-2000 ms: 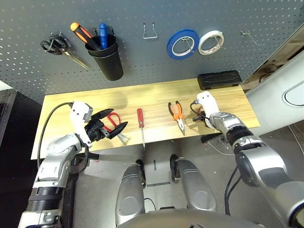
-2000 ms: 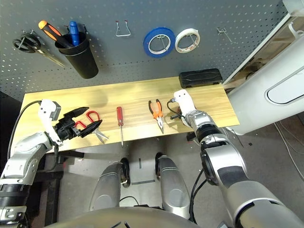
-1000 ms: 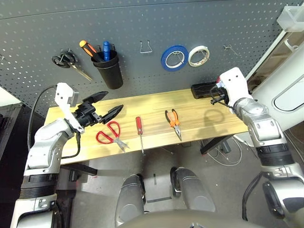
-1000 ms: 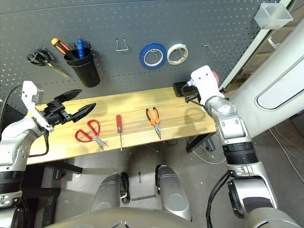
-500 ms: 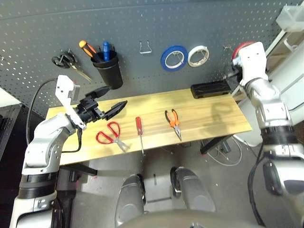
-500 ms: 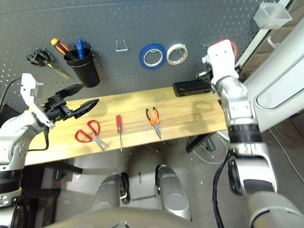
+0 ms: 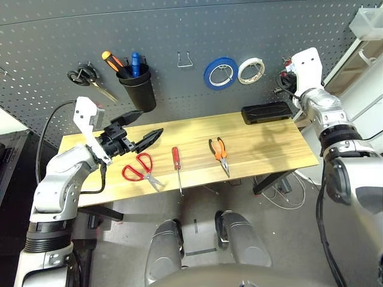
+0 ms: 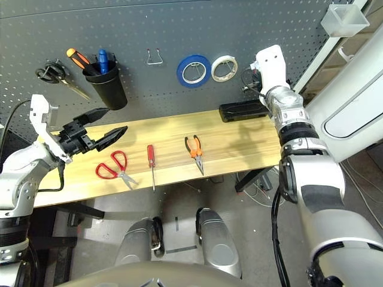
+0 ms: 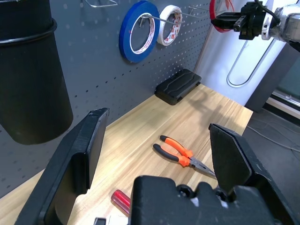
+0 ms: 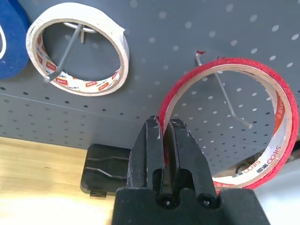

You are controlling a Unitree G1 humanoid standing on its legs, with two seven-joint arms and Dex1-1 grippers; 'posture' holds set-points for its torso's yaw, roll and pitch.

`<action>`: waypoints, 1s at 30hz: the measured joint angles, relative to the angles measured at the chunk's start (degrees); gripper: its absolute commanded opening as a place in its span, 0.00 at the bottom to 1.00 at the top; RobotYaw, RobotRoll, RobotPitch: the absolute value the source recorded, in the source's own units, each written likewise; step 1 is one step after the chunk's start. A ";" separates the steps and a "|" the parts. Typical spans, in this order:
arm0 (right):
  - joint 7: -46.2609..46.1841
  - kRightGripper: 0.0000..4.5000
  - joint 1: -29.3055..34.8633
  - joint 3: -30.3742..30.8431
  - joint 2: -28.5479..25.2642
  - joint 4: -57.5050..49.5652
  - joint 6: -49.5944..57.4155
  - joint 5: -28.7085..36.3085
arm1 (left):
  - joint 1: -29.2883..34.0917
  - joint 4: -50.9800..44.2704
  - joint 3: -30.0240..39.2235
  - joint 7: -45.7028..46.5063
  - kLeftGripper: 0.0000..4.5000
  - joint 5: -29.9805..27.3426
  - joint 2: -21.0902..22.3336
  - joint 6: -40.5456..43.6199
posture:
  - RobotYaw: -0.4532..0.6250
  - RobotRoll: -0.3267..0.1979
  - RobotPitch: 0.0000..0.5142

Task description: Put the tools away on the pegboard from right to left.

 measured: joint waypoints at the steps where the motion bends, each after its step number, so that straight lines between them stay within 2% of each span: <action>1: -0.25 0.14 -0.09 0.02 0.07 0.45 -0.08 -0.05 | 0.02 0.00 -0.01 0.00 1.00 0.00 -0.02 0.00 | 0.41 0.62 0.18; 3: -1.11 0.26 -0.30 0.07 0.29 1.50 -0.21 -0.20 | 0.02 0.00 -0.04 0.00 1.00 0.01 -0.04 0.00 | 0.41 0.62 0.18; 12: -1.58 0.98 -0.11 0.06 -0.02 0.32 -1.42 -0.63 | -0.01 0.34 -0.70 -0.48 1.00 0.07 -0.41 -0.24 | 0.39 0.62 0.19; 16: 3.39 0.99 2.07 -0.09 -1.54 -7.33 -0.73 0.62 | -0.10 0.87 -1.06 -0.89 1.00 0.17 -0.42 -0.38 | 0.38 0.62 0.20; 18: 7.96 0.99 5.31 -0.09 -2.84 -15.51 3.38 2.21 | -0.27 1.00 -1.28 -1.23 1.00 0.21 -0.42 -0.50 | 0.37 0.62 0.21; 23: 18.79 0.99 14.78 -0.17 -8.51 -38.30 22.98 7.65 | -0.25 1.61 -1.66 -1.94 1.00 0.43 -0.29 -0.59 | 0.36 0.62 0.24; 27: 21.88 0.99 17.59 -1.00 -11.82 -50.35 39.99 12.61 | -0.27 3.50 -2.75 -2.41 1.00 1.41 0.09 -0.57 | 0.35 0.62 0.27; 30: 22.01 0.99 19.37 -1.20 -12.47 -56.87 48.85 14.43 | -0.11 4.48 -3.46 -2.70 1.00 2.36 0.69 -0.58 | 0.35 0.62 0.30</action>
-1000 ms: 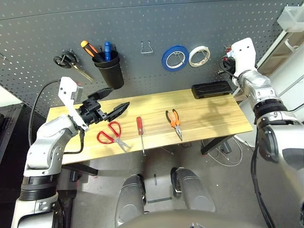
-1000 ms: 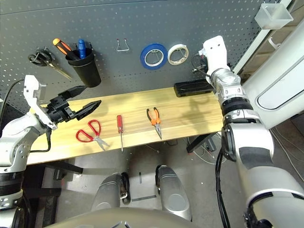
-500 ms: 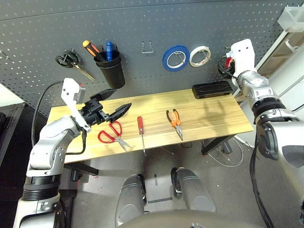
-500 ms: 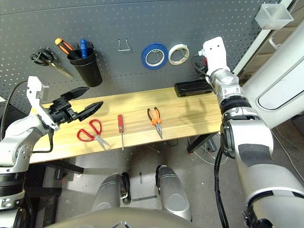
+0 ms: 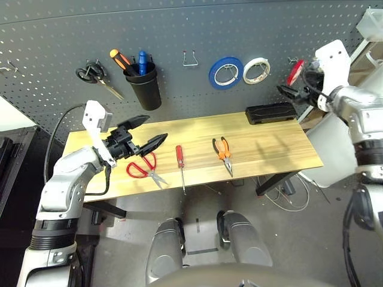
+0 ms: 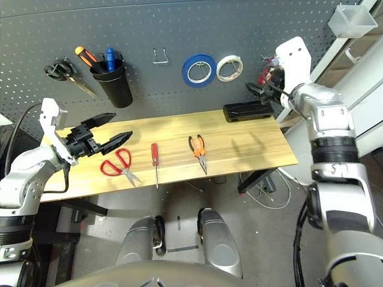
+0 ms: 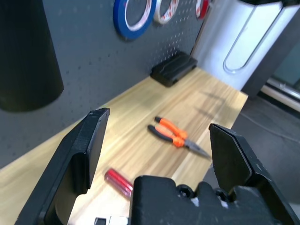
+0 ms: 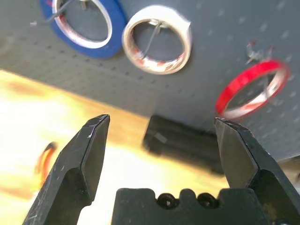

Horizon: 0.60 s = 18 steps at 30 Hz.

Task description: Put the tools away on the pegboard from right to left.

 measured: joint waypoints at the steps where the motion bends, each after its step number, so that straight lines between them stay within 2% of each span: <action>1: -0.35 0.99 1.14 0.22 0.37 -2.25 2.78 0.38 | 0.17 0.33 -0.07 -0.11 1.00 0.15 0.00 -0.01 | 0.35 0.62 0.30; 6: -4.72 0.99 5.54 3.00 6.50 -6.82 10.60 0.65 | 1.09 0.68 -1.16 -0.37 1.00 0.98 0.00 -0.38 | 0.36 0.62 0.34; 15: -14.25 0.99 7.11 7.31 16.69 -6.81 17.11 -1.06 | 2.98 3.61 -5.93 -1.91 1.00 7.20 1.95 -3.77 | 0.36 0.62 0.40; 18: -17.76 0.99 7.14 8.37 20.66 -4.94 18.15 -2.06 | 2.83 4.57 -5.64 -1.45 1.00 7.11 -0.38 -5.41 | 0.36 0.62 0.42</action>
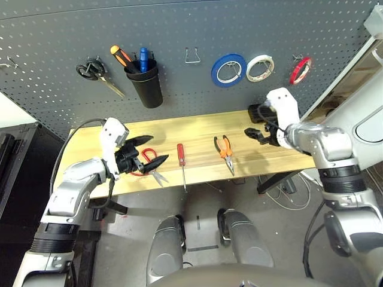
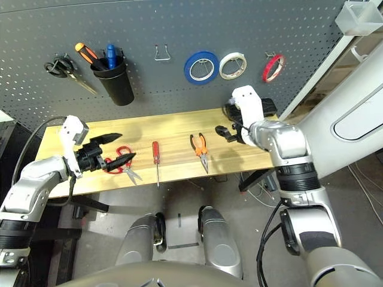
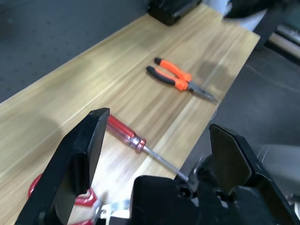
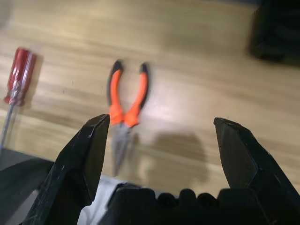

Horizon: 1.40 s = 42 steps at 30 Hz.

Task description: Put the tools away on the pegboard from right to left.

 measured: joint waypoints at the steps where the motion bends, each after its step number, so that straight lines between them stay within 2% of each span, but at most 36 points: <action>1: -1.51 0.99 -0.03 0.13 1.22 0.96 0.40 -0.49 | -0.28 -0.01 -0.01 0.14 1.00 -0.23 -0.40 -0.01 | 0.36 0.62 0.43; 9: -9.50 0.99 -1.16 2.18 8.39 10.55 -0.18 -4.33 | -0.40 -0.20 -3.38 -1.69 1.00 1.59 2.24 2.22 | 0.37 0.62 0.45; 17: -13.76 0.99 -7.45 0.95 13.74 24.17 -5.86 -5.65 | -0.04 -3.30 -4.02 -3.55 1.00 1.08 3.76 7.41 | 0.39 0.62 0.46; 29: -14.05 0.99 -15.55 -0.72 15.60 44.44 -16.81 -6.06 | 2.57 -7.70 -3.51 -3.17 1.00 0.99 5.58 10.39 | 0.42 0.62 0.49; 40: -13.56 0.99 -18.66 -0.58 16.33 56.86 -24.46 -8.07 | 5.71 -12.36 -2.03 -0.80 1.00 0.31 5.57 13.06 | 0.46 0.62 0.49; 42: -13.56 0.90 -18.86 -0.89 16.65 58.90 -25.63 -8.06 | 5.72 -12.94 -1.61 -0.42 1.00 0.22 5.56 13.25 | 0.47 0.62 0.48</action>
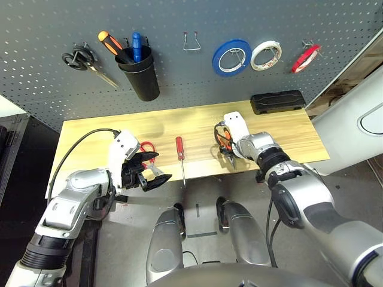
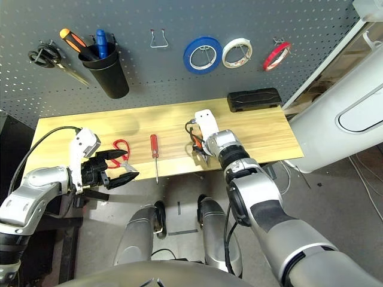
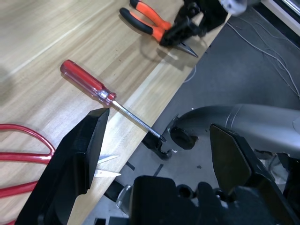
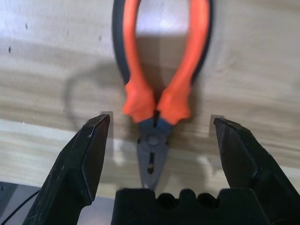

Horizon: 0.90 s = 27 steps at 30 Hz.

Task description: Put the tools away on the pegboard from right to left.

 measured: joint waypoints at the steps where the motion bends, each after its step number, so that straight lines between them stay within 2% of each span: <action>1: -0.01 0.86 -0.10 -0.14 0.09 0.76 -0.61 0.00 | 0.01 -0.05 0.35 0.20 1.00 0.00 0.00 0.05 | 0.48 0.62 0.48; 9: -0.58 0.23 -1.58 -1.90 0.19 5.27 -5.31 -0.08 | 1.05 -1.16 1.43 1.05 1.00 0.00 0.01 0.32 | 0.51 0.62 0.44; 10: -0.56 0.18 -1.59 -1.87 0.14 5.60 -5.84 -0.25 | 1.24 -1.32 1.58 1.12 1.00 0.00 0.01 0.33 | 0.51 0.62 0.44; 19: 3.36 0.17 -1.30 -0.50 -1.63 4.35 -8.81 -2.56 | 1.28 -1.83 5.13 1.56 1.00 -2.32 -0.74 -0.25 | 0.50 0.62 0.35; 23: 7.23 0.17 0.70 0.54 -4.00 -3.63 -7.45 -2.62 | 0.48 -1.83 6.42 1.56 1.00 -3.58 -0.80 -0.84 | 0.49 0.62 0.32; 27: 12.21 0.17 7.38 2.32 -7.11 -21.24 -1.49 -2.31 | -0.21 -1.86 8.97 1.50 1.00 -6.13 -0.86 -1.03 | 0.47 0.62 0.30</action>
